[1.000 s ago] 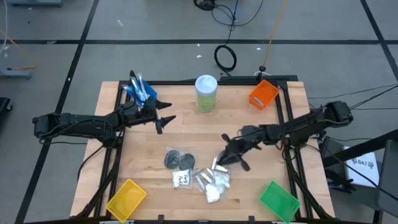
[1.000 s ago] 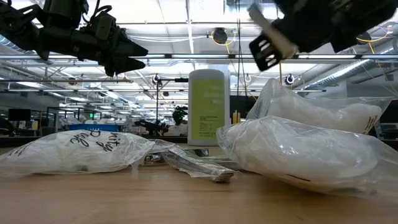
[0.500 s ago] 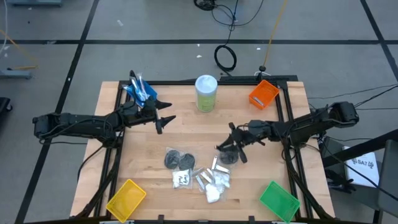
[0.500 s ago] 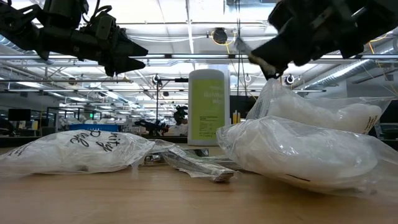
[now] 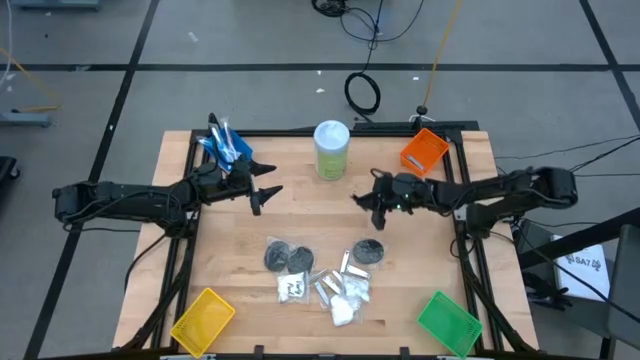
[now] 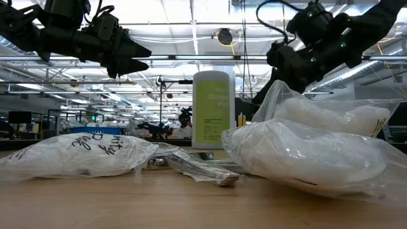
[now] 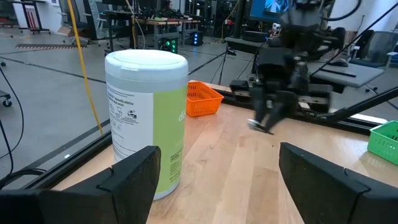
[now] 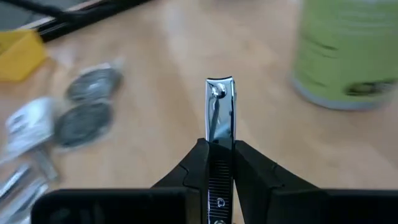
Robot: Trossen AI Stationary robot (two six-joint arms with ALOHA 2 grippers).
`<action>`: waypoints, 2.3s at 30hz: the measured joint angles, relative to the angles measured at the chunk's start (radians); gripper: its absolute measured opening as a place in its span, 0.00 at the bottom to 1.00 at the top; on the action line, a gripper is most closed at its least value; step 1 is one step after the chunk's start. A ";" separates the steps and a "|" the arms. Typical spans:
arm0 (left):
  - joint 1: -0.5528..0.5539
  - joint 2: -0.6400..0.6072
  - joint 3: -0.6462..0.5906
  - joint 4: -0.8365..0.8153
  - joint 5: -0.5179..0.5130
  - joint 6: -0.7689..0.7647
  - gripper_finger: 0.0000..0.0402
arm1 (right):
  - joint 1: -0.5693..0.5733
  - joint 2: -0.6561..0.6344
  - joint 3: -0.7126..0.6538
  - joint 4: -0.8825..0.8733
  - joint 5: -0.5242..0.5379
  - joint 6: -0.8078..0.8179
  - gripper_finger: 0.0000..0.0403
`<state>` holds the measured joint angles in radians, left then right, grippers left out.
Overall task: Pick & Place Travel size toiletries
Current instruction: Put the nail cutter into the orange bin
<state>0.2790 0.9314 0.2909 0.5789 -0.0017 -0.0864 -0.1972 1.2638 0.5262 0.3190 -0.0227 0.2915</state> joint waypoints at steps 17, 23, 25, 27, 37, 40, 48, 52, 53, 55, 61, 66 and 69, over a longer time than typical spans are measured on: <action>0.000 0.000 0.000 0.000 0.000 0.000 0.80 | -0.319 -0.229 0.001 -0.415 0.260 0.011 0.11; 0.000 0.000 0.000 0.000 0.000 0.000 0.80 | -0.391 -0.284 0.001 -0.510 0.405 0.019 0.11; 0.000 0.000 0.000 0.000 0.000 0.000 0.80 | -0.421 -0.294 0.001 -0.541 0.440 0.019 0.11; 0.000 0.000 0.000 0.000 0.000 0.000 0.80 | -0.452 -0.295 0.001 -0.566 0.473 0.022 0.11; 0.000 0.000 0.000 0.000 0.000 0.000 0.80 | -0.569 -0.263 0.001 -0.579 0.491 0.007 0.11; 0.000 0.000 0.000 0.000 0.000 0.000 0.80 | -0.581 -0.244 0.001 -0.579 0.491 0.004 0.11; 0.000 0.000 0.000 0.000 0.000 0.000 0.80 | -0.594 -0.199 0.001 -0.574 0.485 0.003 0.11; 0.000 0.000 0.000 0.000 0.000 0.000 0.80 | -0.594 -0.182 0.001 -0.558 0.471 0.003 0.11; 0.000 0.000 0.000 0.000 0.000 0.000 0.80 | -0.594 -0.179 0.001 -0.551 0.464 0.003 0.11; 0.000 0.000 0.000 0.000 0.000 0.000 0.80 | -0.594 -0.177 0.001 -0.544 0.463 0.000 0.11; 0.000 0.000 0.000 0.000 0.000 0.000 0.80 | -0.594 -0.178 0.001 -0.532 0.463 -0.001 0.15; 0.000 0.000 0.000 0.000 0.000 0.000 0.80 | -0.594 -0.178 0.001 -0.532 0.464 -0.001 0.22; 0.000 0.000 0.000 0.000 0.000 0.000 0.80 | -0.594 -0.178 0.001 -0.532 0.464 -0.001 0.26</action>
<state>0.2788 0.9314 0.2905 0.5790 -0.0017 -0.0864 -0.7910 1.0863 0.5272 -0.2134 0.4409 0.2909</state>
